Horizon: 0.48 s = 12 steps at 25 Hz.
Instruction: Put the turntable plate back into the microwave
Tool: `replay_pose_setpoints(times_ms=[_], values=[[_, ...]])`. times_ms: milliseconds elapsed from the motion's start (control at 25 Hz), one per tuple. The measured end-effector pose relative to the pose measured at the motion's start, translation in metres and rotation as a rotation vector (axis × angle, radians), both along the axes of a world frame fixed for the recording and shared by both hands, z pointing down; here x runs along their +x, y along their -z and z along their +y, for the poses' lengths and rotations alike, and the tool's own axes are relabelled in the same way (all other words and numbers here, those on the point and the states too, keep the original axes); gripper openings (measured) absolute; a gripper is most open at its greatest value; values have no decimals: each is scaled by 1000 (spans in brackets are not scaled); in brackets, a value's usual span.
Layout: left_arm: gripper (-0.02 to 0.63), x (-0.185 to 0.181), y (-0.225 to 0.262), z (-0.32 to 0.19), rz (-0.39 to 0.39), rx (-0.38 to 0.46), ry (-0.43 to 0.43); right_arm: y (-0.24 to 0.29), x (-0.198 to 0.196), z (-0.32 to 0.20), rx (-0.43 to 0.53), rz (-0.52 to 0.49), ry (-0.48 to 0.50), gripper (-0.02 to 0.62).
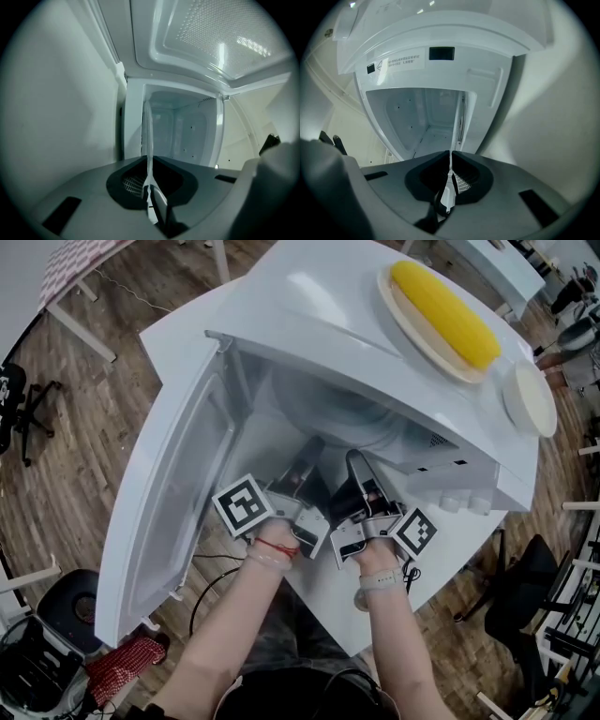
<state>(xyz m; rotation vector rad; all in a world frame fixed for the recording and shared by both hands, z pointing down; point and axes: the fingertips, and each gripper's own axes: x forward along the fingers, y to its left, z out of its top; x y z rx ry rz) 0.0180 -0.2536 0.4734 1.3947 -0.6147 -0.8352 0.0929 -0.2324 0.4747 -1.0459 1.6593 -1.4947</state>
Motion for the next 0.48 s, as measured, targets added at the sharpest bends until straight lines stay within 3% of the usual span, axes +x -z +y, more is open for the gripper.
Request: replay_pose_setpoints(times_ms=[480], values=[[38,-1,-9,2,1,-20,-2,-10,-1,3,-24,9,-5,35]])
